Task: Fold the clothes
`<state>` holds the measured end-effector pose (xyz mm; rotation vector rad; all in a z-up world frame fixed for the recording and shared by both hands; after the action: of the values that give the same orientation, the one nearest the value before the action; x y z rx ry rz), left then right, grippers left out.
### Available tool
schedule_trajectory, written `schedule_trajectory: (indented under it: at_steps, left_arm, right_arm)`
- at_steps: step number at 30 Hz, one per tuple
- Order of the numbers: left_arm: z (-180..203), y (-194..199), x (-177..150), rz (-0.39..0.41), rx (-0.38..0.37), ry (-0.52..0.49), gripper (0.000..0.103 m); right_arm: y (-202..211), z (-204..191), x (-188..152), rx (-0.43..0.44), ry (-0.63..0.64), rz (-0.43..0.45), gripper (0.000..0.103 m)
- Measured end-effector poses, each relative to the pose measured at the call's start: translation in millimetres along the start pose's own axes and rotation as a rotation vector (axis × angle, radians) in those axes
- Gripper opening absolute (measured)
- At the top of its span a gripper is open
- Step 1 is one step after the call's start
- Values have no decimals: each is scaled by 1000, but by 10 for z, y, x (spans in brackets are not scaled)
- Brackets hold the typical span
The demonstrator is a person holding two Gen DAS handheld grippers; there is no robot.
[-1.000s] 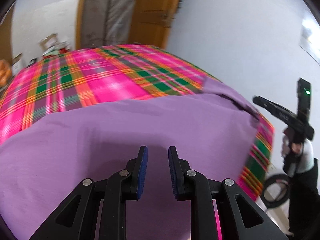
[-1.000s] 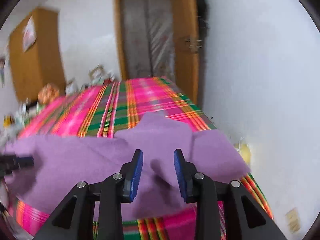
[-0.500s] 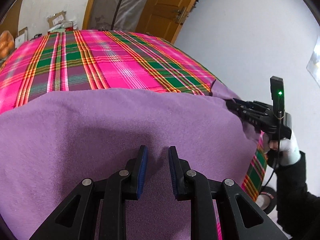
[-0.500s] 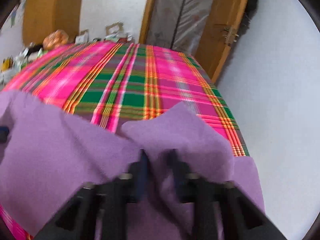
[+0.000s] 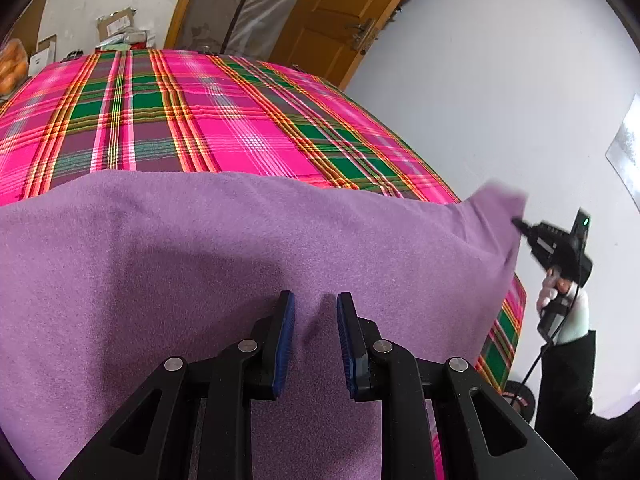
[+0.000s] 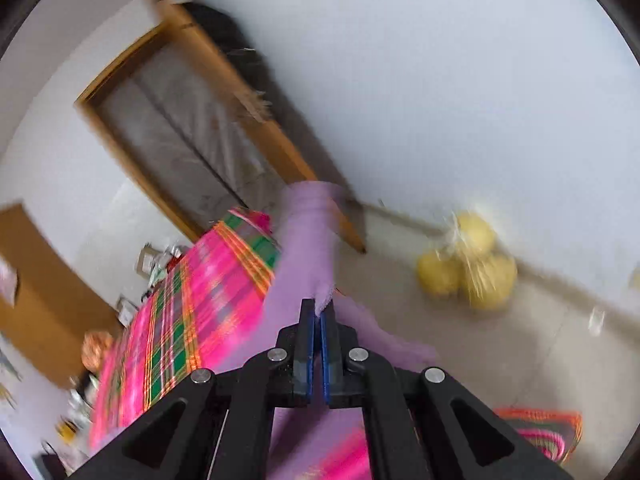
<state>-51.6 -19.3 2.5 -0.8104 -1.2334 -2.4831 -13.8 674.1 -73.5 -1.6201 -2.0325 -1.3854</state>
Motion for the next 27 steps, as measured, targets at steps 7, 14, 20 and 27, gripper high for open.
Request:
schedule_trajectory:
  at_steps: [7,14,20,27]
  left_arm:
    - [-1,2,2,0,-4,6,22]
    - [-8,1,1,0,-7,10,22]
    - [-18,1,2,0,-12,15,22]
    - [-23,0,0,0,-19,21,22]
  right_arm:
    - [-187,440,-153,82,-208,-74,6]
    - [-467,546,-109,125,-326,-131,32]
    - [-432,460,62,179,-269,-70,3]
    - [-578,716,-1,91,-316,-167,3]
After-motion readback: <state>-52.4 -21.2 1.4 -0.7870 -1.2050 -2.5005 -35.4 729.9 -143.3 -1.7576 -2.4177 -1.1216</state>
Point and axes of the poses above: each gripper's, at about its wrist camera, not at the fingertips, and y roughly against the way its jaws point, z to its right, x to its top, the point moved 2 cm from there along -y, roughly the way its jaws point, and after that the axes turned 5 degrees about y, right-handed, at the moved point
